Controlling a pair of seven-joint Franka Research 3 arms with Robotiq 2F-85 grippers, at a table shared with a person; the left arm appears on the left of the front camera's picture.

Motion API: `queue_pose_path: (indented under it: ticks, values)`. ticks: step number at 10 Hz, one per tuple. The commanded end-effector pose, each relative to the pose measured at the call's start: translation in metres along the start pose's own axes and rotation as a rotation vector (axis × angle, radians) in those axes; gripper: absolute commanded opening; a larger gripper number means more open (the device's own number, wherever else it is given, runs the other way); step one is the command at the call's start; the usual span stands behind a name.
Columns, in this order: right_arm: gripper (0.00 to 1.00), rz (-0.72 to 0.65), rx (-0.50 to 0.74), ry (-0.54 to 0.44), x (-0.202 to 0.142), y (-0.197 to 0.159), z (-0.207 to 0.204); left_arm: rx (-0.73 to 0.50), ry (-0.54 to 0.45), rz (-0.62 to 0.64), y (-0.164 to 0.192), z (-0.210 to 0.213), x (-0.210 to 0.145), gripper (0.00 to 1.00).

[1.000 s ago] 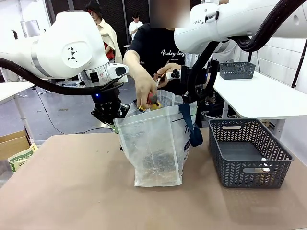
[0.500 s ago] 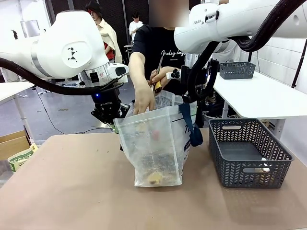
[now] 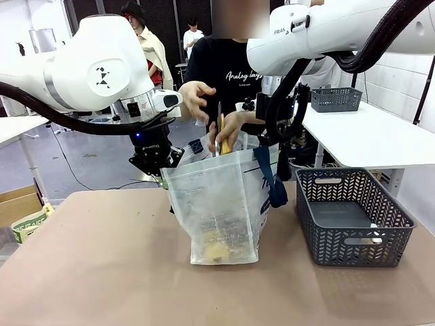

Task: Transfer purchased items from the store into the shopping bag.
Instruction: Move the Reusable shopping bag to the right side of the table.

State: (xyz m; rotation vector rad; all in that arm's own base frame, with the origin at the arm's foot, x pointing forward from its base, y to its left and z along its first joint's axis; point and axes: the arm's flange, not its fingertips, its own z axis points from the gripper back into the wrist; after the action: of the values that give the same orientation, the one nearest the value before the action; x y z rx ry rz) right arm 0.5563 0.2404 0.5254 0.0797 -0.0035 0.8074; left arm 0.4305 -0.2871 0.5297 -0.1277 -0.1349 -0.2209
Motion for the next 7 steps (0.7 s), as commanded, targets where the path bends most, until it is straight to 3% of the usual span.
queue_pose_path:
  ticks: [1,7]
  values:
    - [0.00,-0.017,-0.004,0.004,-0.0014,-0.0030,-0.0008,0.002,-0.001,0.001,0.0011,0.0003,-0.0001,0.00]
    - [0.00,-0.017,-0.004,0.004,-0.0014,-0.0030,-0.0008,0.002,-0.001,0.001,0.0011,0.0003,-0.0001,0.00]
